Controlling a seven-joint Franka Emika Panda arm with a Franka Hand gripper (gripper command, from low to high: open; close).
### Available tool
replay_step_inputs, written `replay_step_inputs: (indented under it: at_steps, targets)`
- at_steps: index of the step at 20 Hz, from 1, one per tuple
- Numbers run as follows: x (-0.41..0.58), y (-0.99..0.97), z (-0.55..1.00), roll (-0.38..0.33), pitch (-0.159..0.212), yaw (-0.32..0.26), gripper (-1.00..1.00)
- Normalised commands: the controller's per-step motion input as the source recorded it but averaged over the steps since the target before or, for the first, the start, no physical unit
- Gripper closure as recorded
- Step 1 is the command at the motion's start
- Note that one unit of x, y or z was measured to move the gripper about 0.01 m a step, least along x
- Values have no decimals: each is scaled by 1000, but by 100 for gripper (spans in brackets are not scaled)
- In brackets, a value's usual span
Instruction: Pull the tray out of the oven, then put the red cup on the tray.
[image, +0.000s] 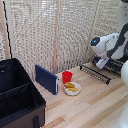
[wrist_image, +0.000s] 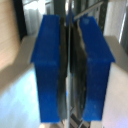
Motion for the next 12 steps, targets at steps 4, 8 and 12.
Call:
replay_step_inputs:
  at_steps: [4,8,12]
  targets:
    - [-4,830,0,28,-23,-80,100]
    - [-15,578,34,-2,1,-82,100]
    - [61,189,-2,-8,21,-10,-100]
